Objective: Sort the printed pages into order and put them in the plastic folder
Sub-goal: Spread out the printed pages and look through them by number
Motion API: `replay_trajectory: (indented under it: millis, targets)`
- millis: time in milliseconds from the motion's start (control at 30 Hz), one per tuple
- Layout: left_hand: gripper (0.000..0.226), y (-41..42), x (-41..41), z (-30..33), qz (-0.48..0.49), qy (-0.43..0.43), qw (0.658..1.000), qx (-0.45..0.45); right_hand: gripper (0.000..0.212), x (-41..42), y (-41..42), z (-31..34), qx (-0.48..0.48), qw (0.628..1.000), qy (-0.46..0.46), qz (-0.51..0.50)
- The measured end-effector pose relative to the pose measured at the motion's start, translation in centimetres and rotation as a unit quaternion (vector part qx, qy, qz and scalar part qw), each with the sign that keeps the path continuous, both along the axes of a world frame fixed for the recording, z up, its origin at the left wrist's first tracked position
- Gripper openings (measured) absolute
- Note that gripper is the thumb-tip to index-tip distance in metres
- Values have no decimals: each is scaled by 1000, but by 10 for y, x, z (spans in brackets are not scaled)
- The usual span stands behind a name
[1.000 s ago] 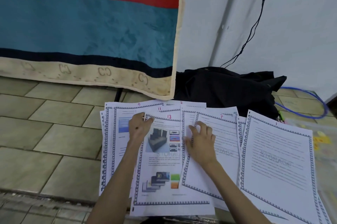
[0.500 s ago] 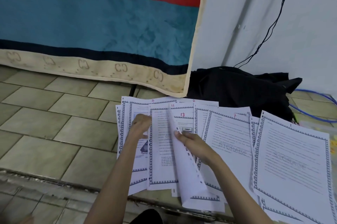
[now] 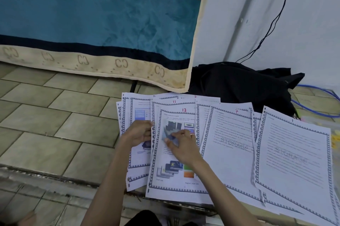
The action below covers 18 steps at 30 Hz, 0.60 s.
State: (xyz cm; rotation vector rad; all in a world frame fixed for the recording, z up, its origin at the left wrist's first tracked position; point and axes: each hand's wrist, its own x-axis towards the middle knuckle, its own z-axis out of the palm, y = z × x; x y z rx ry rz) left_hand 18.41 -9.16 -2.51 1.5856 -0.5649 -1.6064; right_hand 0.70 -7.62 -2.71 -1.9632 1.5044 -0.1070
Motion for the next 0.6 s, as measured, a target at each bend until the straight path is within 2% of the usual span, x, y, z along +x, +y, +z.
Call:
replay_trajectory:
  millis: [133, 233, 300, 333, 400, 433, 467, 500, 533, 567, 600]
  targets:
    - [27, 4, 3, -4, 15, 16, 1000, -19, 65, 3, -5, 2, 30, 999, -2, -23]
    - [23, 4, -2, -3, 9, 40, 999, -34, 90, 12, -8, 6, 72, 995, -12, -61]
    - [24, 4, -12, 5, -27, 76, 996, -36, 96, 16, -9, 10, 75, 995, -16, -69]
    - [29, 3, -17, 10, -47, 95, 994, -41, 85, 14, -11, 13, 67, 995, -31, -66]
    - [33, 0, -23, 17, -65, 82, 992, -69, 34, 3, -17, 15, 65, 990, -99, -73]
    - [28, -2, -23, 16, -48, 24, 994, -93, 16, -5, -21, 17, 83, 982, -138, -94]
    - [24, -4, -19, 15, -14, -82, 990, -115, 12, -13, -24, 20, 108, 973, -166, -115]
    - [26, -6, -10, 10, 18, -215, 968, -129, 14, -21, -26, 22, 134, 964, -188, -131]
    - [31, -8, -1, 5, 44, -338, 931, -129, 14, -27, -28, 23, 154, 956, -206, -140]
    - [38, -8, 8, 1, 64, -427, 895, -112, 11, -29, -30, 23, 165, 951, -217, -145]
    - [45, -7, 16, -3, 76, -475, 873, -78, 5, -30, -30, 23, 173, 948, -224, -149]
